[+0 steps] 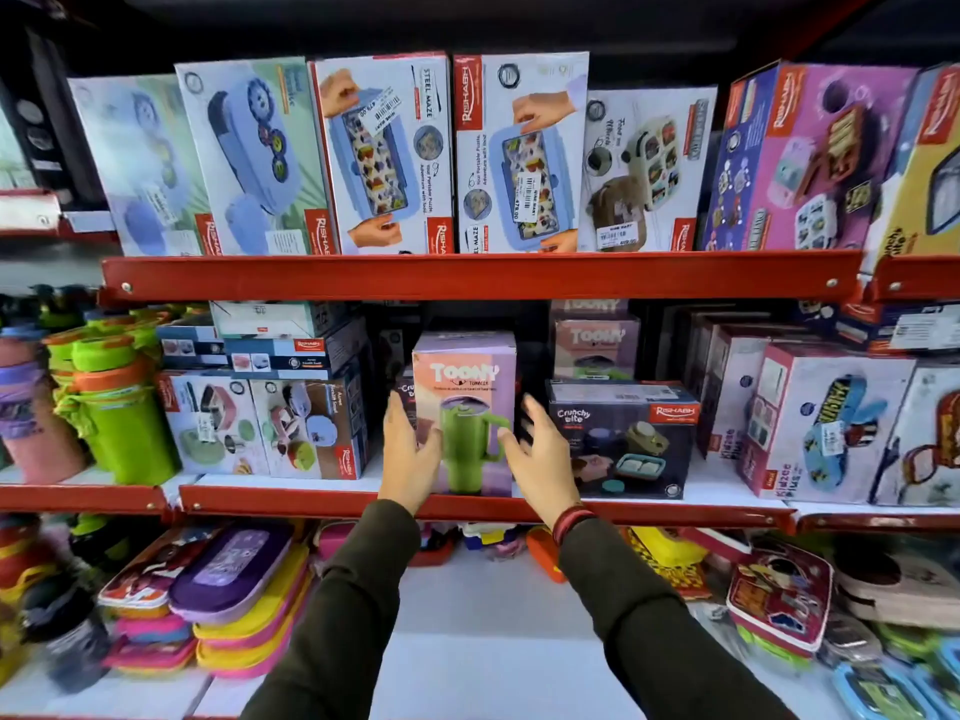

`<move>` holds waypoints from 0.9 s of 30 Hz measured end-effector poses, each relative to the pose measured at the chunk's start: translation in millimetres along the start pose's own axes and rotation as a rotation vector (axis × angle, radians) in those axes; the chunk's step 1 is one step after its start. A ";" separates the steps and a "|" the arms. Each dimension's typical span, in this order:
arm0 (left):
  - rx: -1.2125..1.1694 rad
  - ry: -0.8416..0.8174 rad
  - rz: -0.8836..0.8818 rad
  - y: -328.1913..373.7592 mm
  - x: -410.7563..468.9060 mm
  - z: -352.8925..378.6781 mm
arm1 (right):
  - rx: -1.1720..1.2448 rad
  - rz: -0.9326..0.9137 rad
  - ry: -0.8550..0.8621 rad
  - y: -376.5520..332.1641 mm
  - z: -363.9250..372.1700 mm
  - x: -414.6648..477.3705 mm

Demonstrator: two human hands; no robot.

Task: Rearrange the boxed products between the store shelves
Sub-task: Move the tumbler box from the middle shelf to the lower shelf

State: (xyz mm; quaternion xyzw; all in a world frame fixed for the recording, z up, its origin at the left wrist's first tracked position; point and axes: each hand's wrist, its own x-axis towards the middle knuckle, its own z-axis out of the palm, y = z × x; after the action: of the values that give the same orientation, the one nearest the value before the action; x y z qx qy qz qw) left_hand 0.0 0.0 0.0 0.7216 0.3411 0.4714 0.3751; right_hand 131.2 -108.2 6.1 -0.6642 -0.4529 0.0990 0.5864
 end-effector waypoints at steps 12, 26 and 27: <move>-0.139 0.001 0.015 1.9 -17.9 -4.2 | -0.059 -0.099 0.104 -2.8 1.4 3.0; -0.163 0.112 0.223 2.8 -120.9 17.9 | 0.045 -0.248 0.310 19.7 -43.6 -105.5; -0.158 0.112 0.227 -3.2 -129.6 21.7 | 0.032 -0.244 0.311 28.5 -45.1 -112.9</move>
State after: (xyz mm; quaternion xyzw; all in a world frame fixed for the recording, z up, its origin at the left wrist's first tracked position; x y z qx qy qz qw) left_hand -22.0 -112.9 -63.7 0.6963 0.2397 0.5756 0.3555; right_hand 110.5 -217.5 -50.6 -0.6023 -0.4325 -0.0696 0.6673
